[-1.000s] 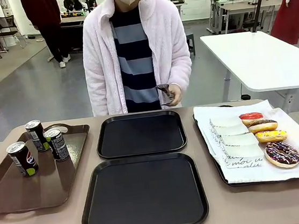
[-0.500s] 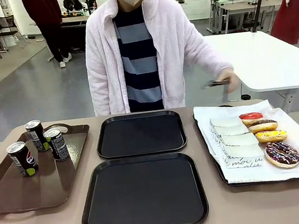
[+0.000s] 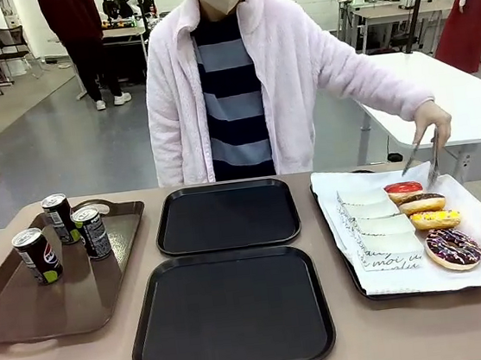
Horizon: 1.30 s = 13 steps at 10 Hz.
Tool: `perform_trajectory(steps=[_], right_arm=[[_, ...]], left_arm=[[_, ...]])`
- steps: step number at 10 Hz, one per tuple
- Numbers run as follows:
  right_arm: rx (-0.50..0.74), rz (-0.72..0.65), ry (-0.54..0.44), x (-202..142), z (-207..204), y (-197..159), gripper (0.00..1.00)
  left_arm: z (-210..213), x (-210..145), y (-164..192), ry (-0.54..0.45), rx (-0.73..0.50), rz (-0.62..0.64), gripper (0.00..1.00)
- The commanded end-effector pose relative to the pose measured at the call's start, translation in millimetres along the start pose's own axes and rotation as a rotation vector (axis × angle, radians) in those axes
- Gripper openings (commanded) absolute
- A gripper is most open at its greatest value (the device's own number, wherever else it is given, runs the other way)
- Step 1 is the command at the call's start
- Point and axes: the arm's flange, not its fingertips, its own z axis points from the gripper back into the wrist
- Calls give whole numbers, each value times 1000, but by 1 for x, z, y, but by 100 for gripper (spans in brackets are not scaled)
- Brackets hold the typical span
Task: Set up donuts and drinks on trays.
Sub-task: Pick up one Pepsi coke and place it on the Flat Tray.
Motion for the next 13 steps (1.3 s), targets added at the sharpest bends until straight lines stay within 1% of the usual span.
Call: perform_trajectory(steps=[1, 11, 12, 13], right_arm=[[24, 6, -7, 0, 1, -2, 100], [24, 6, -7, 0, 1, -2, 100], [24, 6, -7, 0, 1, -2, 100], [24, 6, -7, 0, 1, -2, 100]], left_arm=[[1, 0, 0, -6, -13, -5, 100], [0, 0, 0, 0, 0, 0, 100], [-8, 13, -23, 8, 103, -43, 100], [-26, 28, -47, 51, 232, -58, 100]])
